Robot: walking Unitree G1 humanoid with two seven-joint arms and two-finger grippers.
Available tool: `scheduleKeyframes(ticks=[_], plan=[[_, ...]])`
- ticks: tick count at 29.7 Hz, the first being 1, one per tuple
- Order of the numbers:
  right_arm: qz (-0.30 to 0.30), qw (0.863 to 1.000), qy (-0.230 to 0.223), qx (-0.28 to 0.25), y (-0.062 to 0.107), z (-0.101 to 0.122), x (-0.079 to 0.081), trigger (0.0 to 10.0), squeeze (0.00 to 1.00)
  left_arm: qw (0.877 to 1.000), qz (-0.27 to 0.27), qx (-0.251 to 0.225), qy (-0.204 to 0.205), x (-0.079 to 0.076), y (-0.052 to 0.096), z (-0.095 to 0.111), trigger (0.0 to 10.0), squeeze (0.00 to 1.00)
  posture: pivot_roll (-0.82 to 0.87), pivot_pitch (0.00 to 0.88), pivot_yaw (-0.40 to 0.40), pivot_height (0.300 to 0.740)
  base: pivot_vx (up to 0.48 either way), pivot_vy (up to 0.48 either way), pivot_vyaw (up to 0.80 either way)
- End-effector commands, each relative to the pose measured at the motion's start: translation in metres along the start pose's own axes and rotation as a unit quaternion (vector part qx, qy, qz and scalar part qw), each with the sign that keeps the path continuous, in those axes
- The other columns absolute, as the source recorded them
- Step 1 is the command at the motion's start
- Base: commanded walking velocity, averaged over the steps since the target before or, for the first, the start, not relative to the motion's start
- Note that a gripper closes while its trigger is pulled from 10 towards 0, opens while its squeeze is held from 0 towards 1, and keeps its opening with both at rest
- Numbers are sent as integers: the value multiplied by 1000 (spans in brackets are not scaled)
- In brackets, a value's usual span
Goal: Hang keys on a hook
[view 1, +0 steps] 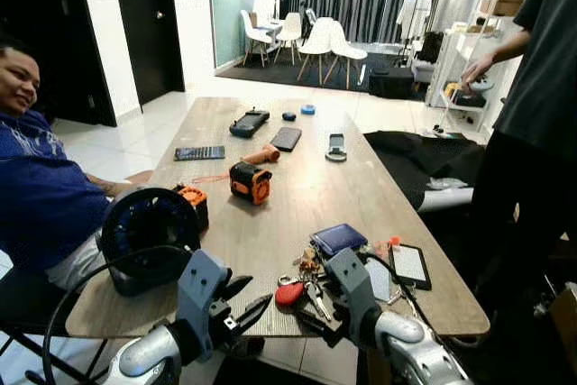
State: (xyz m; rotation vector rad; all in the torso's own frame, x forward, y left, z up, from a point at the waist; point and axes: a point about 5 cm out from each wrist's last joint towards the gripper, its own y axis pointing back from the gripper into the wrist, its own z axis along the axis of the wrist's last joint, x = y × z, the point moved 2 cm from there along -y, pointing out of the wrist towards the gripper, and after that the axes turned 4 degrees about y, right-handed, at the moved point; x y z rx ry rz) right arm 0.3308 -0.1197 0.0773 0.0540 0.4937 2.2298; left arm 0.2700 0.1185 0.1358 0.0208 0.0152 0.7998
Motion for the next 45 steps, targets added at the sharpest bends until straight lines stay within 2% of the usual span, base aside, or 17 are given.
scheduleKeyframes(ticks=[1, 6, 8, 9, 10, 11, 12, 33, 37, 38, 39, 40, 41, 42, 43, 45], plan=[[-20, 998, -11, 57, 9, -27, -6, 10000, 0, 1000, -2, 2, -5, 0, 0, 0, 10000, 0, 80, 36, -19, 740, 0, 0, 0], [-22, 998, -6, 63, 9, -29, -6, 10000, 0, 1000, -3, 3, -5, 0, 0, -1, 10000, 0, 82, 37, -20, 740, 0, 0, 0], [-22, 998, -9, 65, 8, -31, -6, 4471, 0, 1000, -2, 4, -6, 0, 0, -1, 10000, 0, 85, 38, -21, 740, 0, 0, 0], [-22, 998, -9, 65, 8, -31, -6, 4471, 0, 1000, -2, 4, -6, 0, 0, -1, 10000, 0, 85, 38, -21, 740, 0, 0, 0], [-22, 998, -12, 65, 8, -31, -5, 2000, 0, 1000, -2, 5, -6, 0, 0, -1, 10000, 0, 85, 38, -21, 740, 0, 0, 0], [-22, 998, -12, 65, 8, -31, -5, 2000, 0, 1000, -2, 5, -6, 0, 0, -1, 10000, 0, 85, 38, -21, 740, 0, 0, 0], [-22, 997, -16, 66, 8, -32, -5, 0, 0, 1000, -2, 6, -5, 0, 0, -2, 10000, 0, 85, 38, -21, 740, 0, 0, 0], [-25, 997, -21, 74, 11, -36, -6, 0, 0, 1000, -9, 10, -7, -3, -5, -4, 10000, 0, 69, 20, -19, 740, 0, 0, 0], [-39, 997, -12, 59, 12, -30, -10, 0, 0, 1000, -6, 4, -8, -1, -7, -2, 10000, 0, 71, 18, -32, 740, 0, 0, 0], [-64, 997, -12, 35, 12, -21, -17, 0, 0, 1000, -3, 0, -8, 0, -8, -1, 10000, 0, 72, 15, -32, 740, 0, 0, 0], [-64, 997, -12, 35, 12, -21, -17, 0, 0, 1000, -3, 0, -8, 0, -8, -1, 10000, 0, 72, 15, -32, 740, 0, 0, 0], [-103, 994, -11, -20, 14, -3, -29, 0, 0, 1000, -1, -2, -7, 0, -8, -1, 10000, 0, 70, 18, -32, 740, 0, 0, 0], [-103, 994, -11, -20, 14, -3, -29, 0, 0, 1000, -1, -2, -7, 0, -8, -1, 10000, 0, 70, 18, -32, 740, 0, 0, 0], [-138, 987, -20, -77, 18, 16, -40, 0, 0, 1000, -1, -2, -7, 0, -8, -1, 10000, 0, 70, 17, -32, 740, 0, 0, 0], [-138, 987, -20, -77, 18, 16, -40, 0, 0, 1000, -1, -2, -7, 0, -8, -1, 10000, 0, 70, 17, -32, 740, 0, 0, 0], [-184, 970, -26, -156, 28, 43, -56, 0, 0, 1000, -1, -1, -6, 0, -6, -2, 10000, 0, 69, 19, -32, 740, 0, 0, 0]])
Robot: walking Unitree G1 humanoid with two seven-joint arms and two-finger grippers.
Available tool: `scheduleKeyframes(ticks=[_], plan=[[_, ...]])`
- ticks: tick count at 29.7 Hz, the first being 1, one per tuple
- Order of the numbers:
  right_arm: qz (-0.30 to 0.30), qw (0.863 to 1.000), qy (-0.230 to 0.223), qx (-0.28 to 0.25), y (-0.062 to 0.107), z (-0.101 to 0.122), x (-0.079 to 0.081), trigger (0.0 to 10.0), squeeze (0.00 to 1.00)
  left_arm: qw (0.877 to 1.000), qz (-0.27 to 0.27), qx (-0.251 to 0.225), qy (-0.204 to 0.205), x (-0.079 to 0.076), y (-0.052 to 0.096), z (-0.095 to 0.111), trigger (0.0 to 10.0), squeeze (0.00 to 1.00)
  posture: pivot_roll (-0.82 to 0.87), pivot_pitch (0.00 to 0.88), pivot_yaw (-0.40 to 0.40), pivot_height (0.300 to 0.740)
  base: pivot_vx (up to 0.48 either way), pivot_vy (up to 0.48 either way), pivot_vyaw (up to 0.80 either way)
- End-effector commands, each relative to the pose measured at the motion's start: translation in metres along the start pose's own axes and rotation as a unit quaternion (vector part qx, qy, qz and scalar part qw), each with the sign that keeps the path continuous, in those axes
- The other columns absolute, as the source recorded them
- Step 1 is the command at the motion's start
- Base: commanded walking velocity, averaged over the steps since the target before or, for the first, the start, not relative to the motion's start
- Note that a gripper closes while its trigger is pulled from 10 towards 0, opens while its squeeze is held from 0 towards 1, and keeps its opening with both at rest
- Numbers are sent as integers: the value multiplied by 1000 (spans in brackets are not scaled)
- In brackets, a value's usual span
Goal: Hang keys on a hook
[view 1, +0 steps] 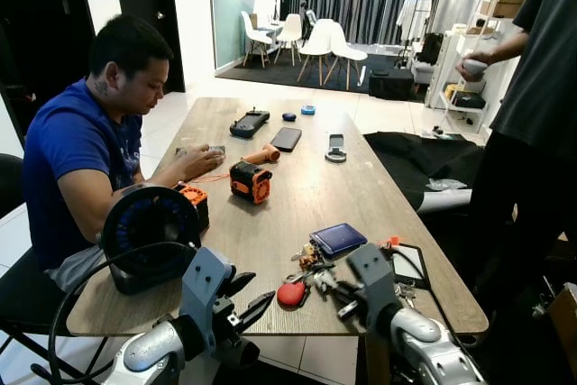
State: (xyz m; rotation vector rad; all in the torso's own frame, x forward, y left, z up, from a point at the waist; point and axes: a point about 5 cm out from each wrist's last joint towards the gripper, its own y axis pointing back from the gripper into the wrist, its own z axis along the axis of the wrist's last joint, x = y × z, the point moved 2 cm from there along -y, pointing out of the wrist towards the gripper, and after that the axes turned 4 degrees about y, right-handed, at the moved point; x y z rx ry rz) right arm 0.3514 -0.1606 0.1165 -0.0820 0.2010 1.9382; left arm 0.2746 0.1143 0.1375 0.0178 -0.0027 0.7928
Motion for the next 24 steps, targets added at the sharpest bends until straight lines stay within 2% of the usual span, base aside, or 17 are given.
scheduleKeyframes(ticks=[1, 3, 6, 14, 17, 24], plan=[[-20, 999, -5, -44, -1, 17, -7, 0, 0, 1000, 3, 4, 2, -1, 0, -4, 10000, 0, 69, 19, -32, 740, 0, 0, 0], [-37, 995, -12, -91, -1, 36, -13, 0, 0, 1000, 4, 5, 1, 0, 0, -4, 10000, 0, 69, 19, -32, 740, 0, 0, 0], [-36, 992, -18, -117, -3, 47, -11, 0, 0, 1000, 9, 4, 0, 3, 1, -3, 10000, 0, 73, 16, -34, 740, 0, 0, 0], [-2, 992, -20, -128, -7, 53, 0, 0, 0, 1000, 13, 3, -2, 7, 1, -2, 10000, 0, 73, 16, -34, 740, 0, 0, 0], [17, 988, -19, -155, -5, 62, 10, 0, 0, 1000, 16, 0, 0, 9, 5, 0, 10000, 0, 80, 21, -27, 740, 0, 0, 0], [43, 979, -19, -198, -1, 76, 22, 0, 0, 1000, 16, -5, -1, 13, 11, 0, 10000, 0, 80, 24, -23, 740, 0, 0, 0]])
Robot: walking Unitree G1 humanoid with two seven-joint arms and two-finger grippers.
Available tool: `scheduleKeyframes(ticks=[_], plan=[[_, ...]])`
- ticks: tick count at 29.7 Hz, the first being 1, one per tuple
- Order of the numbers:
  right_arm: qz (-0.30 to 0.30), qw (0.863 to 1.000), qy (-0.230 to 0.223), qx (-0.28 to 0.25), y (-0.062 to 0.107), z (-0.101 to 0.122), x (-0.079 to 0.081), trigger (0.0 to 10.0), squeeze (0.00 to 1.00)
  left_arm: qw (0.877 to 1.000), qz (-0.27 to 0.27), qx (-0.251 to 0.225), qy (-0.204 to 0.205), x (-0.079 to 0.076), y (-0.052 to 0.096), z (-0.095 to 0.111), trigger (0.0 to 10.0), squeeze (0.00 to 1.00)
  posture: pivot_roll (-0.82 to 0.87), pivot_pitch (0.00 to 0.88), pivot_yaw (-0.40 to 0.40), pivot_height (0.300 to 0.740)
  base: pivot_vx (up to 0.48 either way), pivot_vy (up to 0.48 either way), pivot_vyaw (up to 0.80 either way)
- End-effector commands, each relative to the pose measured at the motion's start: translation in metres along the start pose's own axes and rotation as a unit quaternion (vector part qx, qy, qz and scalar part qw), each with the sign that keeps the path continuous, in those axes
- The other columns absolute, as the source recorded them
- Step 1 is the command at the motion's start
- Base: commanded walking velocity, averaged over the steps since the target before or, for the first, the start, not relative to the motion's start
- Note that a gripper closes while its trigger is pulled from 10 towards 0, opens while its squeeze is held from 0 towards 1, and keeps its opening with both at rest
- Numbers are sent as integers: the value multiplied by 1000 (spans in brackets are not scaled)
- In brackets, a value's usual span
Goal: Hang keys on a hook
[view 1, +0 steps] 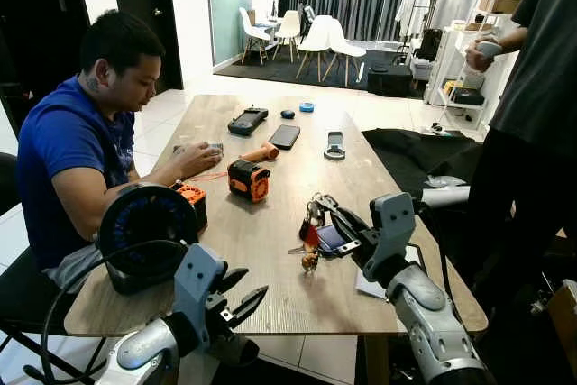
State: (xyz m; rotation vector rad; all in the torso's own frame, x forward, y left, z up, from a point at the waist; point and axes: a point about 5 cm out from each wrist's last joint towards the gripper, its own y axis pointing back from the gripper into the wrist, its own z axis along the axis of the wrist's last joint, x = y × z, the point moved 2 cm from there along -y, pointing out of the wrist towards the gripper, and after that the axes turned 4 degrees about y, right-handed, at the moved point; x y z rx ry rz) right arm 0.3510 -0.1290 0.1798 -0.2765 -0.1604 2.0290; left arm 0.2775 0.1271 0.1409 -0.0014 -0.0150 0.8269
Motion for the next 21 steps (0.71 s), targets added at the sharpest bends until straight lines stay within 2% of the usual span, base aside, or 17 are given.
scheduleKeyframes(ticks=[1, 3, 5, 7, 8, 13, 16, 17, 20, 21], plan=[[14, 999, -4, -34, 0, 11, 5, 0, 0, 1000, -1, 6, 0, 3, 5, -3, 10000, 0, 81, 26, -23, 740, 0, 0, 0], [21, 999, -2, -41, 0, 15, 8, 0, 0, 1000, 1, 7, -2, 5, 7, -3, 10000, 0, 81, 27, -24, 740, 0, 0, 0], [46, 997, -8, -68, 1, 26, 17, 0, 0, 1000, 8, 11, -8, 11, 10, -4, 10000, 0, 81, 28, -25, 740, 0, 0, 0], [46, 997, -8, -68, 1, 26, 17, 0, 0, 1000, 8, 11, -8, 11, 10, -4, 10000, 0, 81, 28, -25, 740, 0, 0, 0], [62, 995, -15, -76, 1, 30, 23, 0, 0, 1000, 9, 13, -11, 13, 12, -4, 10000, 0, 80, 29, -24, 740, 0, 0, 0], [115, 991, -15, -67, 7, 32, 39, 0, 0, 999, -21, 27, -4, 13, 22, -7, 10000, 0, 81, 30, -22, 740, 0, 0, 0], [175, 983, -42, -46, 21, 29, 52, 0, 0, 998, -63, 26, 9, 5, 31, -7, 10000, 0, 83, 31, -15, 740, 0, 0, 0], [198, 978, -48, -37, 26, 29, 56, 0, 0, 997, -64, 32, 7, 6, 33, -9, 10000, 0, 83, 32, -15, 740, 0, 0, 0], [215, 975, -55, -29, 31, 28, 59, 0, 0, 997, -61, 37, 4, 7, 34, -12, 10000, 0, 83, 31, -15, 740, 0, 0, 0], [250, 965, -82, -17, 41, 30, 67, 0, 0, 997, -55, 44, 6, 9, 36, -17, 10000, 0, 79, 32, -13, 740, 0, 0, 0]])
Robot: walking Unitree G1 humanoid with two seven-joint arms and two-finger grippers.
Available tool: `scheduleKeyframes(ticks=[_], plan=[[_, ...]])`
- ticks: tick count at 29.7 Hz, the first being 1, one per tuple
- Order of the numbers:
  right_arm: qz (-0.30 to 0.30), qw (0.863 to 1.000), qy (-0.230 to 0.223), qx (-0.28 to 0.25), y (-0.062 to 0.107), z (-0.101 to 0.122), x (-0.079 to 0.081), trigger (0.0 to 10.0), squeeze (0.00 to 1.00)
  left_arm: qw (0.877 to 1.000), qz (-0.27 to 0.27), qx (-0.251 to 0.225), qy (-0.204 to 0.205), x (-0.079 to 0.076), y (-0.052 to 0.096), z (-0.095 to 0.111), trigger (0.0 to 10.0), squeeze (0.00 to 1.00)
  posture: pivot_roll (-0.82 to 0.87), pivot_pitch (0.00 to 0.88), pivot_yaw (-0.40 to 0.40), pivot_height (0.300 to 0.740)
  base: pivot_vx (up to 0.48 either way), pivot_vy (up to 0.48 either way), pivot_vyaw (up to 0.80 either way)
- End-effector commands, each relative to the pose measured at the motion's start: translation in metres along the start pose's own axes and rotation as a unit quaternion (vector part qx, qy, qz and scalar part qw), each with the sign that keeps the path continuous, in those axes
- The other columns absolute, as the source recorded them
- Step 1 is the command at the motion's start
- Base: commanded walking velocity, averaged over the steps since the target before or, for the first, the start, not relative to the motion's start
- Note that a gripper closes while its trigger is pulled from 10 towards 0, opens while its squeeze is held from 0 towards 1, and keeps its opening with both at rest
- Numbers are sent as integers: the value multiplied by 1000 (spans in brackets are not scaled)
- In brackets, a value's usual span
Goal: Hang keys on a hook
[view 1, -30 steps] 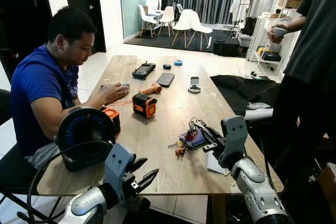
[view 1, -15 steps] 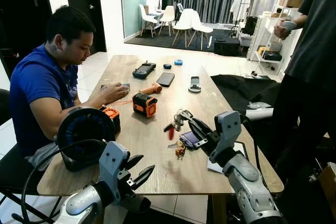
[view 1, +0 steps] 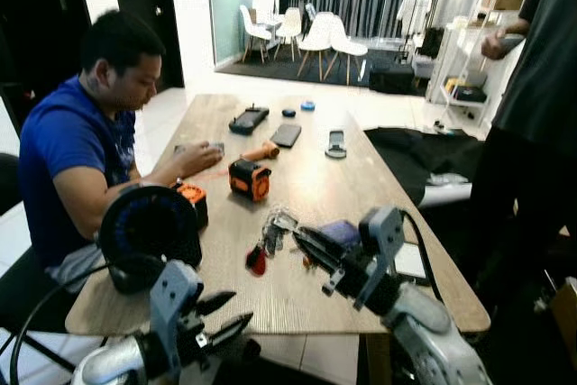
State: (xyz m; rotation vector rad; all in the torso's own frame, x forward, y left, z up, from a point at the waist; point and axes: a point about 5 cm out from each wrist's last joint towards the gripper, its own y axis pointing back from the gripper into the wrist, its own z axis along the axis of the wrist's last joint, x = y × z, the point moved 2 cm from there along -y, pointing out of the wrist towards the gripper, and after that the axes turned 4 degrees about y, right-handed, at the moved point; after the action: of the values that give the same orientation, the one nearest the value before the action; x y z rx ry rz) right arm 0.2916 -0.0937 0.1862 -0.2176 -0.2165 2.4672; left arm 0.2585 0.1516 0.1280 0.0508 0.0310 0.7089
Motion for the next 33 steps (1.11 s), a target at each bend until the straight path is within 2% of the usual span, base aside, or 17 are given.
scheduleKeyframes(ticks=[1, 6, 8, 11, 15, 16, 20, 21, 23, 25, 29, 31, 33], plan=[[41, 999, -22, -7, 3, 7, 13, 0, 0, 1000, 4, 12, -4, 4, 6, -5, 10000, 0, 79, 32, -13, 740, 0, 0, 0], [117, 989, -87, 27, 15, 6, 37, 0, 0, 1000, 4, 26, 10, 5, 12, -13, 10000, 0, 77, 31, -15, 740, 0, 0, 0], [117, 989, -87, 27, 15, 6, 37, 0, 0, 1000, 4, 26, 10, 5, 12, -13, 10000, 0, 77, 31, -15, 740, 0, 0, 0], [146, 982, -110, 51, 23, 4, 46, 0, 0, 999, -4, 36, 20, 3, 16, -17, 10000, 0, 76, 31, -15, 740, 0, 0, 0], [187, 968, -133, 100, 39, -3, 55, 0, 0, 996, -19, 88, 22, -1, 20, -34, 10000, 0, 77, 31, -13, 740, 0, 0, 0], [187, 968, -133, 100, 39, -3, 55, 0, 0, 996, -19, 88, 22, -1, 20, -34, 10000, 0, 77, 31, -13, 740, 0, 0, 0], [228, 939, -181, 183, 63, -20, 67, 0, 0, 992, -27, 125, 21, -9, 22, -53, 10000, 0, 72, 29, -9, 740, 0, 0, 0], [228, 939, -181, 183, 63, -20, 67, 0, 0, 992, -27, 125, 21, -9, 22, -53, 10000, 0, 72, 29, -9, 740, 0, 0, 0], [222, 931, -193, 215, 73, -34, 70, 0, 0, 990, -29, 135, 19, -12, 21, -59, 10000, 0, 73, 26, -9, 740, 0, 0, 0], [191, 928, -205, 246, 81, -52, 68, 0, 0, 988, -16, 152, 19, -14, 21, -69, 10000, 0, 74, 22, -8, 740, 0, 0, 0], [156, 927, -211, 268, 86, -68, 63, 0, 0, 986, -4, 162, 22, -15, 21, -78, 10000, 0, 71, 18, -7, 740, 0, 0, 0], [111, 922, -229, 292, 96, -91, 59, 0, 0, 985, 10, 171, 27, -19, 21, -90, 10000, 0, 72, 13, -7, 740, 0, 0, 0], [101, 919, -233, 301, 100, -99, 59, 0, 0, 984, 16, 174, 32, -20, 22, -94, 10000, 0, 74, 12, -7, 740, 0, 0, 0]])
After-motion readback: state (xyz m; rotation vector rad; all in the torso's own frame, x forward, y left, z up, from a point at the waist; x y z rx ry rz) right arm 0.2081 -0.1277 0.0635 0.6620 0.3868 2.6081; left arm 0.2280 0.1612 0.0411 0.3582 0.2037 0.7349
